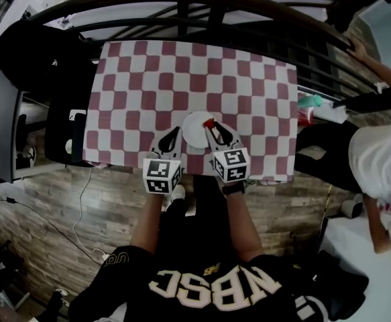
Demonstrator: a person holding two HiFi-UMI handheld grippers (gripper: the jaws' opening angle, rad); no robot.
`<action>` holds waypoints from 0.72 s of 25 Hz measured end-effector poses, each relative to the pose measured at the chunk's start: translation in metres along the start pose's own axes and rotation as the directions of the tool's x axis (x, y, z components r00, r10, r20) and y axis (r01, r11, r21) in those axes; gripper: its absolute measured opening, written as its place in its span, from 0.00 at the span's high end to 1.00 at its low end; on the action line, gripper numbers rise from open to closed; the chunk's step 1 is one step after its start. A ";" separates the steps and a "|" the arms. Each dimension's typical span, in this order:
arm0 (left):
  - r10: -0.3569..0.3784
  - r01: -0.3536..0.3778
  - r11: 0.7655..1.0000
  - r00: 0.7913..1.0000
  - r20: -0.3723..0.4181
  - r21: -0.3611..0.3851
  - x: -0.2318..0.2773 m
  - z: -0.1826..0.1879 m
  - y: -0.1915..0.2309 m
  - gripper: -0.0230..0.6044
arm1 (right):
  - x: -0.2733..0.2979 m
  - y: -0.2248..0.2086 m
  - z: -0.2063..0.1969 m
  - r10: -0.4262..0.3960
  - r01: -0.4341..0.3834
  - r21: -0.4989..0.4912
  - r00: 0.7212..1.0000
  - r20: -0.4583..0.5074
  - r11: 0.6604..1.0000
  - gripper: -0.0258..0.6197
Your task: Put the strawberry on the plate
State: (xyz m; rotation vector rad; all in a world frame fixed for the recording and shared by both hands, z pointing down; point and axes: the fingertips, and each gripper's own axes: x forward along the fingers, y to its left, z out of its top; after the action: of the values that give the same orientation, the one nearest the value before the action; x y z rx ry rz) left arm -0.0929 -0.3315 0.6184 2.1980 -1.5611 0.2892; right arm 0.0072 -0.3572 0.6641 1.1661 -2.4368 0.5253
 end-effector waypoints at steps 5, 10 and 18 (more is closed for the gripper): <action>0.005 -0.007 1.000 0.997 -0.080 -0.024 0.017 -0.027 0.002 0.95 | 0.028 0.003 -0.040 0.041 -0.039 0.017 0.993 -0.111 0.999 0.77; 0.010 -0.014 0.999 0.990 -0.142 -0.029 0.030 -0.053 0.008 0.95 | 0.048 0.007 -0.078 0.064 -0.061 0.022 0.977 -0.205 0.998 0.77; 0.022 -0.019 1.000 0.977 -0.212 0.016 0.035 -0.083 0.017 0.95 | 0.066 0.001 -0.113 0.044 -0.043 0.012 0.960 -0.275 0.999 0.77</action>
State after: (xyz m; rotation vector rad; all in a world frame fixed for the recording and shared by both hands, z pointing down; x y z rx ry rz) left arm -0.0907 -0.3282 0.7101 2.0855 -1.4687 0.5248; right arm -0.0114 -0.3450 0.7927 0.9709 -2.2264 0.6614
